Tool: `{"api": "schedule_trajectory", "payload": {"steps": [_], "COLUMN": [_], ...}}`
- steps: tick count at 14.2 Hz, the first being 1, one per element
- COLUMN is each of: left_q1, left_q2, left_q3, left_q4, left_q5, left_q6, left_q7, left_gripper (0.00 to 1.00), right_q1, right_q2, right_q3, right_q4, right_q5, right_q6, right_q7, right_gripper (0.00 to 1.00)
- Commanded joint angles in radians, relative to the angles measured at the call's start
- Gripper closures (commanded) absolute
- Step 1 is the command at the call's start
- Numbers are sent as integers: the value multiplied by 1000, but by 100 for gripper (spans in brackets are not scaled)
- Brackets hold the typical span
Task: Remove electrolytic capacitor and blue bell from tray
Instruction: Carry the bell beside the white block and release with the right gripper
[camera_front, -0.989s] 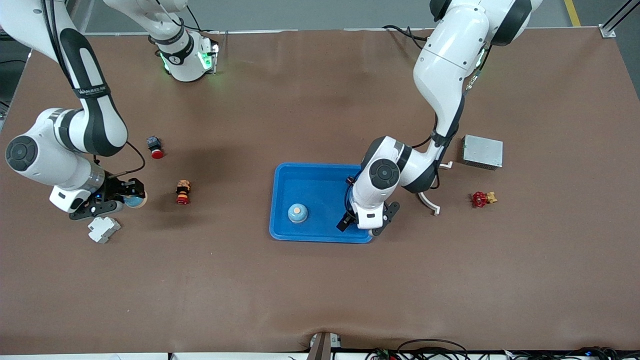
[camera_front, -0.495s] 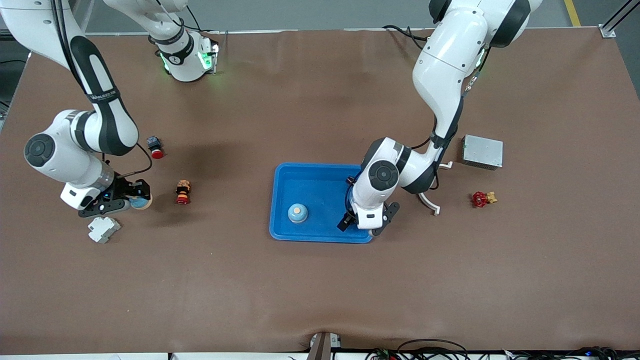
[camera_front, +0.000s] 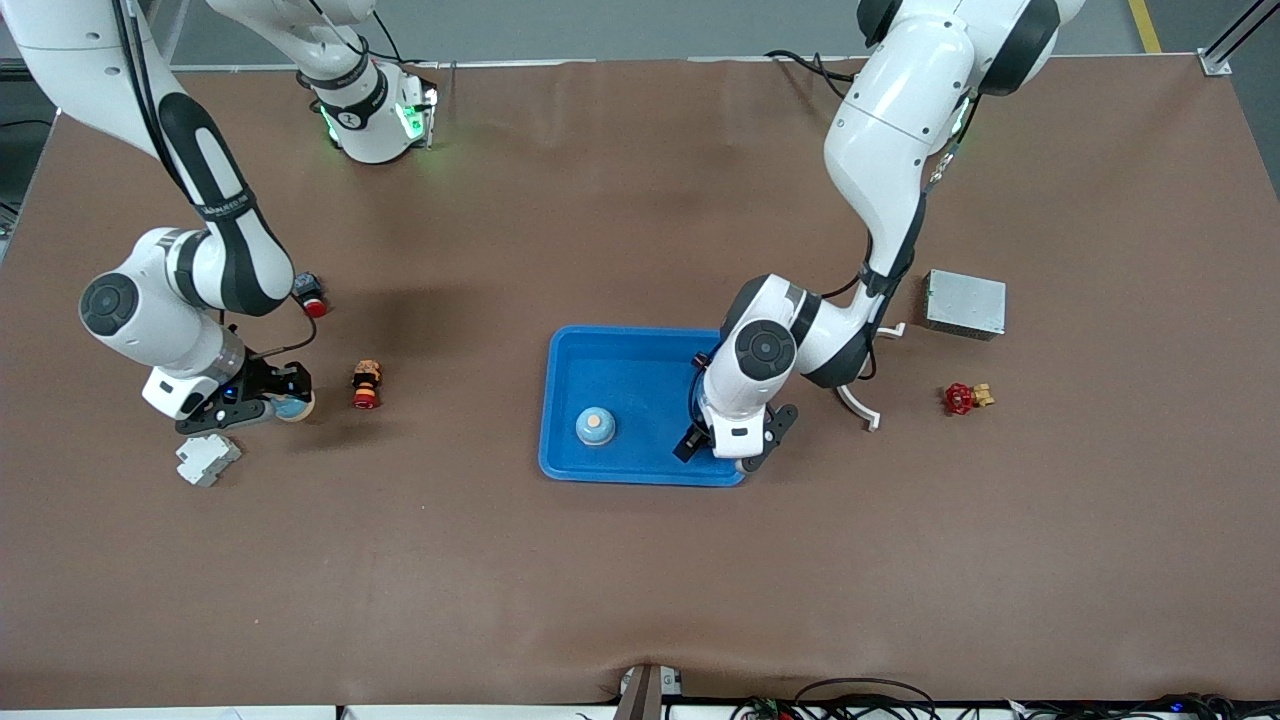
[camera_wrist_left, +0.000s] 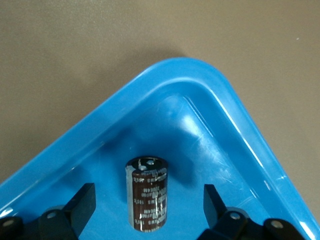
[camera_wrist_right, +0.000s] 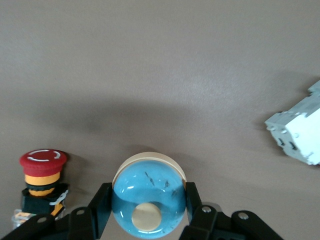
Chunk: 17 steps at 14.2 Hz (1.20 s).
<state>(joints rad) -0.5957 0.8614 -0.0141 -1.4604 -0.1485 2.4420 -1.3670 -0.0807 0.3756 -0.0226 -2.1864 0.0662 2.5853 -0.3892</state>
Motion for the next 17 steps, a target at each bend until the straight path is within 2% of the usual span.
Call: {"api": "schedule_trajectory", "payload": {"steps": [1, 4, 8, 12, 13, 14, 17], "left_q1": [-13, -13, -13, -12, -10, -7, 2], "left_q2": [2, 4, 2, -8, -19, -28, -77], "left_q3": [13, 13, 14, 14, 14, 14, 14], "left_q4": [12, 12, 9, 11, 11, 12, 12], "left_q5": [17, 15, 20, 35, 35, 35, 35], "left_q6": [0, 0, -3, -6, -6, -12, -76], "left_q7": [-9, -9, -9, -9, -9, -9, -9], "left_gripper": [23, 60, 95, 98, 98, 98, 98], "right_q1": [-30, -45, -48, -48, -44, -44, -42], "right_q2": [8, 19, 46, 66, 69, 69, 55], "right_q3": [15, 15, 15, 15, 15, 15, 15], "right_q4": [-15, -15, -15, -13, -12, -10, -6], "right_q5": [21, 21, 21, 21, 15, 11, -2], "right_q6": [18, 19, 47, 64, 67, 64, 47], "right_q7": [-28, -28, -28, -28, -27, -28, -30], "right_gripper": [100, 100, 100, 100, 34, 0, 0]}}
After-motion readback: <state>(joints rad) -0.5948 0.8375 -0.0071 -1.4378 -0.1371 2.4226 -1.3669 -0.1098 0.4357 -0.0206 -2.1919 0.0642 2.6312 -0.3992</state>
